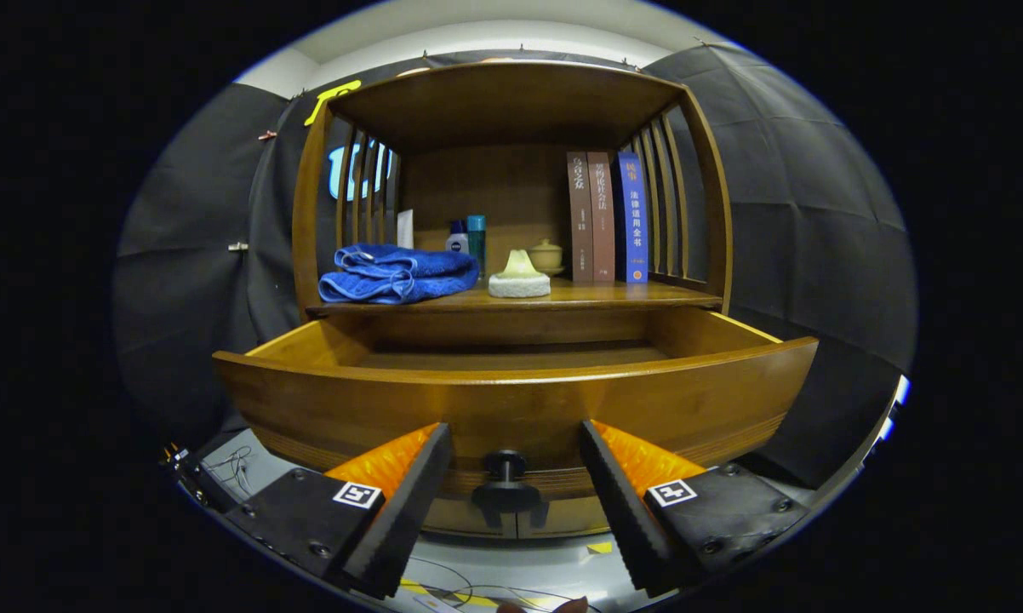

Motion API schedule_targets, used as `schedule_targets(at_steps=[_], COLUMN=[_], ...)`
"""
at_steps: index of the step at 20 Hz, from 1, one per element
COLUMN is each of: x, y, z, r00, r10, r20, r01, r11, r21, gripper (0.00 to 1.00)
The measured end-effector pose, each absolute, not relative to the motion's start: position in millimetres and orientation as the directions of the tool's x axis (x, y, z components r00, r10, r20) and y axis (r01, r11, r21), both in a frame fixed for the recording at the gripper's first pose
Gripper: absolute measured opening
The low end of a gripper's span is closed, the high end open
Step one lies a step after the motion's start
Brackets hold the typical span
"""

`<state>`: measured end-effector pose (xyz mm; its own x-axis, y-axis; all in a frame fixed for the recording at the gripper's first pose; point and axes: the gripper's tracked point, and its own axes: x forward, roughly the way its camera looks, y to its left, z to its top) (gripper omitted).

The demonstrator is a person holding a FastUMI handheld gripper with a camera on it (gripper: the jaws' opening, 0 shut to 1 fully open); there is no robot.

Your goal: Pull open the drawer, take out the items inside it, and place them on the countertop above the cabinet.

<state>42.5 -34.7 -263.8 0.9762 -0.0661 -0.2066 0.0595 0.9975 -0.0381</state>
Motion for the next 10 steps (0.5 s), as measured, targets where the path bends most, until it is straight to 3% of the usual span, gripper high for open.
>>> schedule_targets(at_steps=[10], x=[68.3], y=[-35.3], z=[-250.5], r00=[0.977], r10=[-0.069], r20=[-0.201], r01=[0.062], r11=[0.997], r21=[-0.045], gripper=[0.98])
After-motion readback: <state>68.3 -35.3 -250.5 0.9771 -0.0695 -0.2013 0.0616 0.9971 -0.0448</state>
